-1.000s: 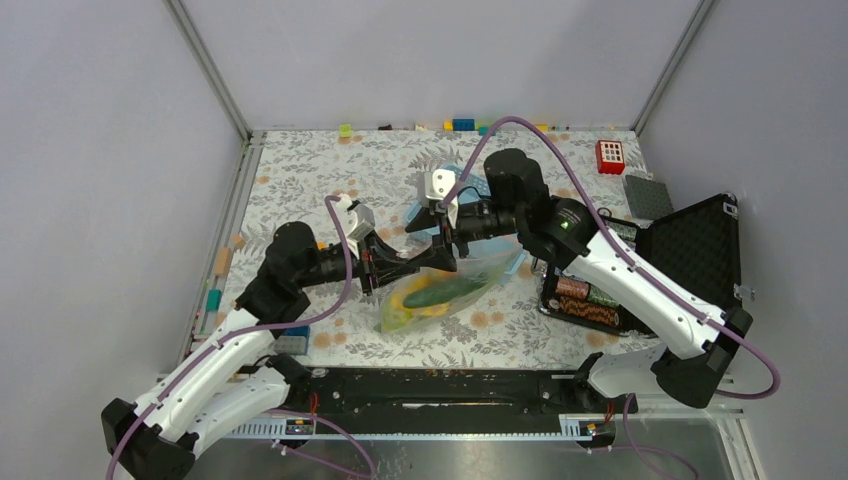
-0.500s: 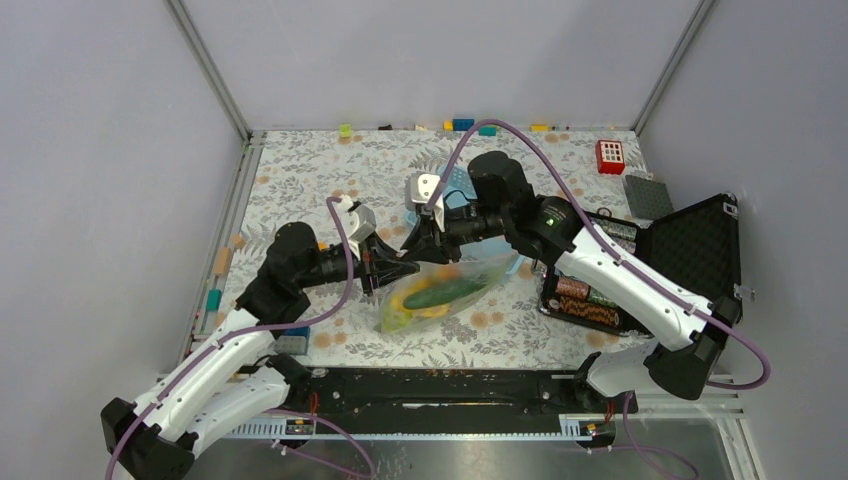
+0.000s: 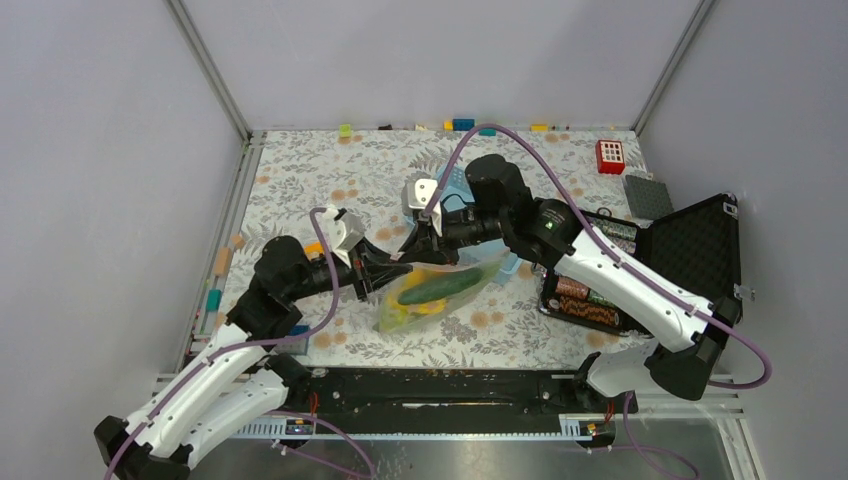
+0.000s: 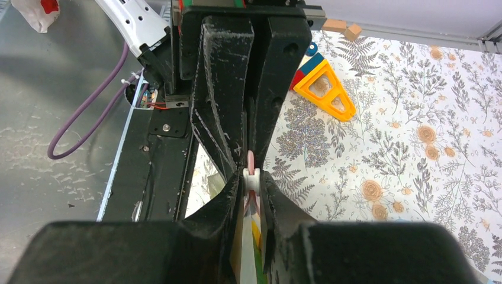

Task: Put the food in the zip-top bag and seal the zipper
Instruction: Zip the zipper food storage bag at the center of the board.

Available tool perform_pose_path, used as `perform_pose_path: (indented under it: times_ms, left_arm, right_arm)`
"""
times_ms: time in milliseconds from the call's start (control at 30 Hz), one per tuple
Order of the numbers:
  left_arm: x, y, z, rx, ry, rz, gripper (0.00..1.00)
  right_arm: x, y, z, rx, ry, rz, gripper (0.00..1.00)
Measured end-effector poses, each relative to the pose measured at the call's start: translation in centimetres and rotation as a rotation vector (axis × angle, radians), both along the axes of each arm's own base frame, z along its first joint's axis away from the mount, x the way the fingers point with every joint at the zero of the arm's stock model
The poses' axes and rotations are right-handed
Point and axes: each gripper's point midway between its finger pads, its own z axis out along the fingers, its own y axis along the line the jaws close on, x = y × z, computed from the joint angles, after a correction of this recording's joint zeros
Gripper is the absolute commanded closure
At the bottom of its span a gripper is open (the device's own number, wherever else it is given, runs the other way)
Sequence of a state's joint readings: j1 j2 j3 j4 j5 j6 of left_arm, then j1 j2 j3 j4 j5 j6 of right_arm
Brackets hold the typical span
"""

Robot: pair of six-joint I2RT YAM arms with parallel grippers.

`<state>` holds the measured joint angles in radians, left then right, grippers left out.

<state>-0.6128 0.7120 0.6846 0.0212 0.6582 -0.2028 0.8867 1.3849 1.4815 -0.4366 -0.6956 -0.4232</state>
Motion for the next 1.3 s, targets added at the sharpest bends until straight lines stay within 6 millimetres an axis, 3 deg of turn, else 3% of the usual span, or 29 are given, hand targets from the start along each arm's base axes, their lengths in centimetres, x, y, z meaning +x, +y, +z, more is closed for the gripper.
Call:
perform_pose_path:
  times_ms: [700, 1133, 1300]
  left_arm:
    - [0.4, 0.7, -0.1, -0.022, -0.014, 0.062, 1.0]
    - [4.6, 4.1, 1.3, -0.12, 0.058, 0.427, 1.0]
    - [6.3, 5.9, 1.0, -0.153, 0.112, 0.583, 1.0]
  right_arm:
    - [0.2, -1.4, -1.0, -0.067, -0.034, -0.054, 0.88]
    - [2.6, -3.2, -1.3, -0.123, -0.116, -0.207, 0.88]
    - [3.3, -4.3, -3.3, -0.148, -0.098, -0.277, 0.89]
